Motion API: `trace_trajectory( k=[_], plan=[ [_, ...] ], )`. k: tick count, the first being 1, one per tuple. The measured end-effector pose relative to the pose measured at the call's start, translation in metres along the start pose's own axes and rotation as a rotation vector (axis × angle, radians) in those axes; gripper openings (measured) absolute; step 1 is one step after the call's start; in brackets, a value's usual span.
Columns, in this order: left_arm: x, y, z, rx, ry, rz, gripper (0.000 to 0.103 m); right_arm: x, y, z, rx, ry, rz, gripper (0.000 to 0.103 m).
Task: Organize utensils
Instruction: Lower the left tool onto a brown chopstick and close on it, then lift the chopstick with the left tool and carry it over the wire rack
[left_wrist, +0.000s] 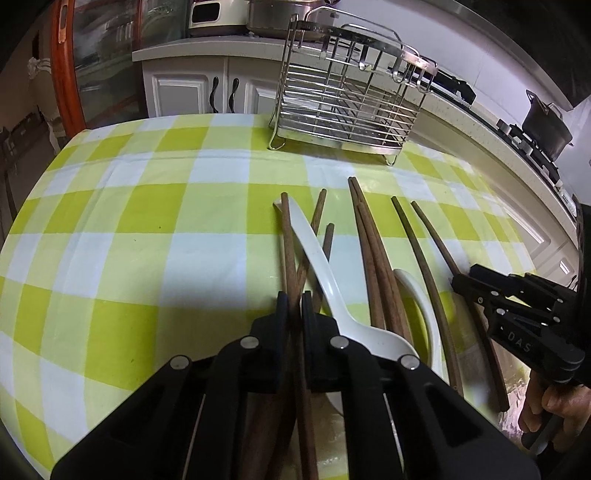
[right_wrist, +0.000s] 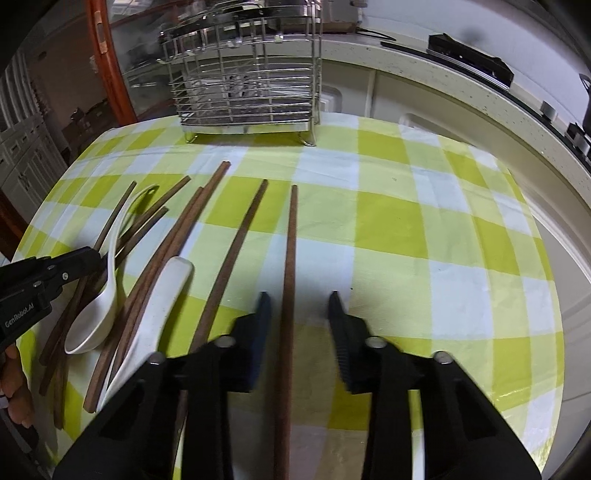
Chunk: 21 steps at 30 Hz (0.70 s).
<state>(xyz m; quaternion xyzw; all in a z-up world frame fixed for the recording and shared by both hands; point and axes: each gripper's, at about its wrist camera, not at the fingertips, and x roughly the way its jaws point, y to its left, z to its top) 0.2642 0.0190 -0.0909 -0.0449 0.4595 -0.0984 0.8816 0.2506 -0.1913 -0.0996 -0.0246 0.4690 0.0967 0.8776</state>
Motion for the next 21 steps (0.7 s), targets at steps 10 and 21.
trace_trajectory(
  k=[10,21],
  plan=[
    [-0.016,0.003,-0.001,-0.009,-0.025,0.002,0.007,-0.016,-0.003,0.000,0.022,-0.025,0.075,0.010],
    [-0.056,-0.001,0.001,-0.006,-0.099,-0.001,0.007,-0.072,-0.007,0.008,0.030,-0.130,0.080,0.010]
  ],
)
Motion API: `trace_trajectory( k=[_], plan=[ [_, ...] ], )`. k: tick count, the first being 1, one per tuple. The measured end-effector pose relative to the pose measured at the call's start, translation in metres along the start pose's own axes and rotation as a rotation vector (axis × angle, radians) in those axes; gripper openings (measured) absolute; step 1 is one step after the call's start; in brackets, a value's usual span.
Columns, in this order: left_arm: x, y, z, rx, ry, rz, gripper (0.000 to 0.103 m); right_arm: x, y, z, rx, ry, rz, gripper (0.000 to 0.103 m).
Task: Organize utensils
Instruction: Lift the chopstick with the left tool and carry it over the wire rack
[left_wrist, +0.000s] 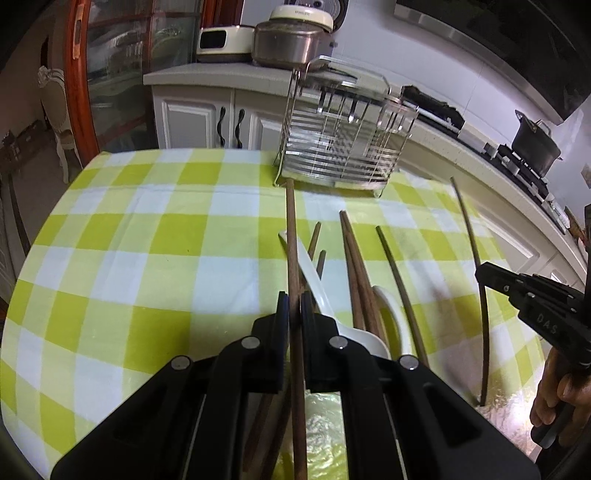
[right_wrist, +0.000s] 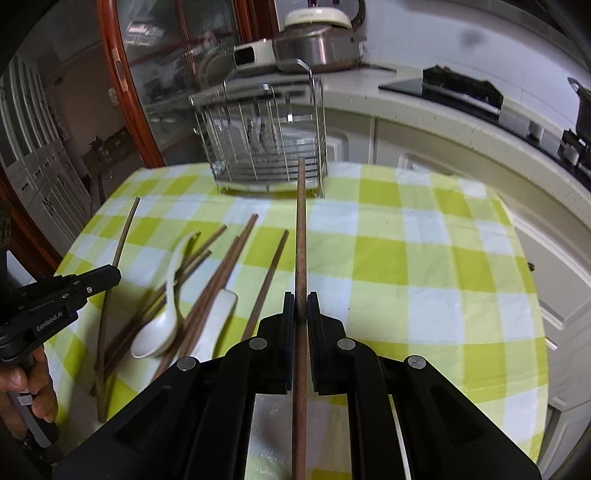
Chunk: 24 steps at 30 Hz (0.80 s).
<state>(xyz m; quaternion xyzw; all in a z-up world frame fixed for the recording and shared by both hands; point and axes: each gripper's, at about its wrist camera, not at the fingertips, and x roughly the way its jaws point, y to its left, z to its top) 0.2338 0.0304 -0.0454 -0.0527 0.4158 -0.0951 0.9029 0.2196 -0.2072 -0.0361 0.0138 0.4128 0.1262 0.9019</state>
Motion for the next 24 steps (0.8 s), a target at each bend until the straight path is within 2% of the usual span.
trace_trajectory(
  k=[15,24],
  plan=[
    [-0.077,-0.013,0.013,0.034,-0.170,-0.005,0.007,-0.065,0.008,0.011,-0.019,-0.138,-0.017,0.010],
    [-0.107,-0.019,0.016,0.056,-0.233,0.010,0.006,-0.081,0.014,0.012,-0.029,-0.169,-0.020,0.010]
  ],
)
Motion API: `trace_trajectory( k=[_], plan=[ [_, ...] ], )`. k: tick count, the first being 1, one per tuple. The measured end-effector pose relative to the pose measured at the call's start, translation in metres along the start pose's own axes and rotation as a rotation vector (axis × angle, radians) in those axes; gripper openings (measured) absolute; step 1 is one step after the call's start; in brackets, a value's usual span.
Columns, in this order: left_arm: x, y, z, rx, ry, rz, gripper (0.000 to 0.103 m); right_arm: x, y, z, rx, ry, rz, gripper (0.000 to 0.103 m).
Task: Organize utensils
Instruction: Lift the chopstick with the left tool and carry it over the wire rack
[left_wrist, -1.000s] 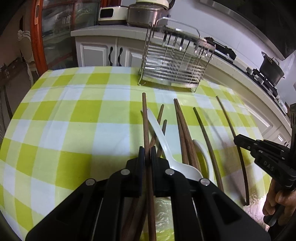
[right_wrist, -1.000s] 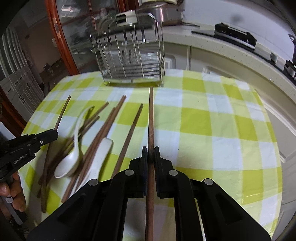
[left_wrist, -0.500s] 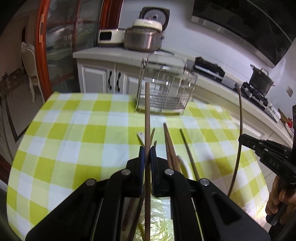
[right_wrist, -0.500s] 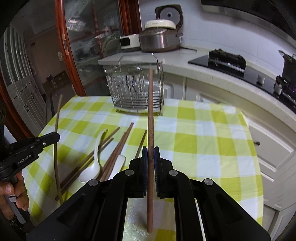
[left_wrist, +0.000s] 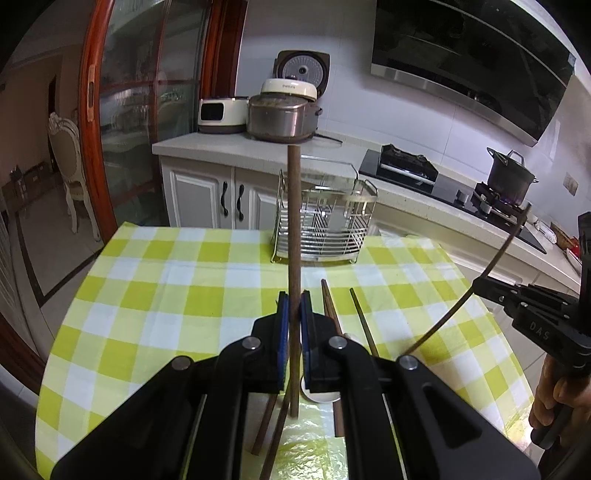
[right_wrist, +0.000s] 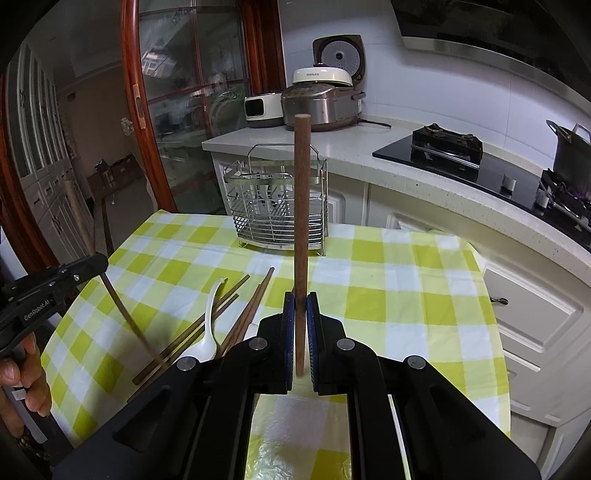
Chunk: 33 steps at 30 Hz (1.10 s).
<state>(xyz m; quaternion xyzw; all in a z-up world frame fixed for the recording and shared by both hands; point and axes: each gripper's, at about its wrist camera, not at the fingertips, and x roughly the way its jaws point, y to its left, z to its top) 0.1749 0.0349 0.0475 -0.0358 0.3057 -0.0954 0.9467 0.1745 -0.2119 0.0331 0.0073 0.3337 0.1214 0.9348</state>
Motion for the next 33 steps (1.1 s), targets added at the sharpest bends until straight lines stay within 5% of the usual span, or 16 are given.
trace_trajectory(
  k=[16,33],
  plan=[
    [-0.003,0.004,0.039,0.014,-0.062,0.008,0.006,-0.004,0.005,0.039,0.003,-0.066,-0.019,0.010],
    [0.006,-0.020,0.162,0.059,-0.309,-0.013,0.006,-0.007,0.020,0.173,0.021,-0.305,-0.085,0.010]
  ],
)
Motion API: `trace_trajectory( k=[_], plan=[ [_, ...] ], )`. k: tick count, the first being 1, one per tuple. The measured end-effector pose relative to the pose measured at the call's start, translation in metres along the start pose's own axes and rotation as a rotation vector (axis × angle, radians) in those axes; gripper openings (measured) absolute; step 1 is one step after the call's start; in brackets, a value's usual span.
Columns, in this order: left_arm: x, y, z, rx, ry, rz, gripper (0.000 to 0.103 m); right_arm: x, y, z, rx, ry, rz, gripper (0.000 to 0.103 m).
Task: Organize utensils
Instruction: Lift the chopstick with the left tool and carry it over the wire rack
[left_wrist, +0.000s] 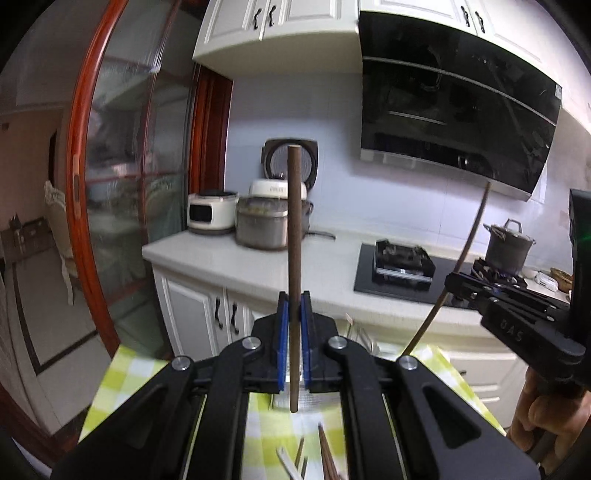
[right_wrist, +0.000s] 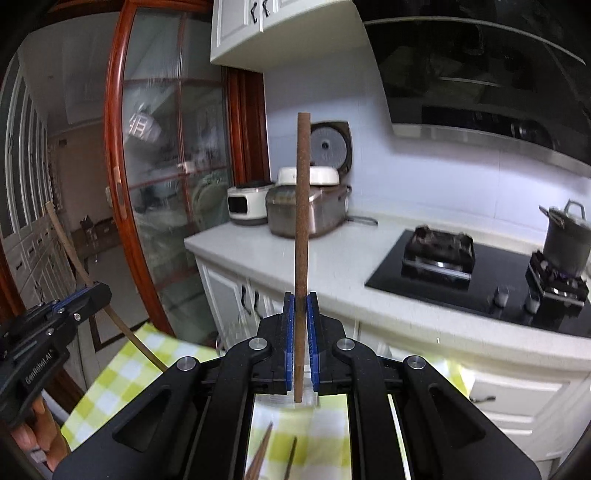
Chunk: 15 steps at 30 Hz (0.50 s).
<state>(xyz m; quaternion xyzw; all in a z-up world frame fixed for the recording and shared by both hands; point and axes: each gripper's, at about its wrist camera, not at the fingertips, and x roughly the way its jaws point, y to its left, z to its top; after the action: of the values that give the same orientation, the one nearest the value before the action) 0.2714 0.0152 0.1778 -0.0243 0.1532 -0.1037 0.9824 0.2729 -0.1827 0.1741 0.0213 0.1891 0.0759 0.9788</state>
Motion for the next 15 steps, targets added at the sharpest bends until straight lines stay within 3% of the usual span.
trace_trajectory(
  k=[8,15],
  plan=[
    [0.034,-0.004,0.035,-0.016,-0.089,-0.005,0.006,0.034,0.006,0.018,-0.004,-0.042,-0.010,0.010],
    [0.077,0.000,0.029,-0.040,-0.081,-0.016,0.006,0.069,0.001,0.011,0.030,-0.031,-0.004,0.010]
  ],
)
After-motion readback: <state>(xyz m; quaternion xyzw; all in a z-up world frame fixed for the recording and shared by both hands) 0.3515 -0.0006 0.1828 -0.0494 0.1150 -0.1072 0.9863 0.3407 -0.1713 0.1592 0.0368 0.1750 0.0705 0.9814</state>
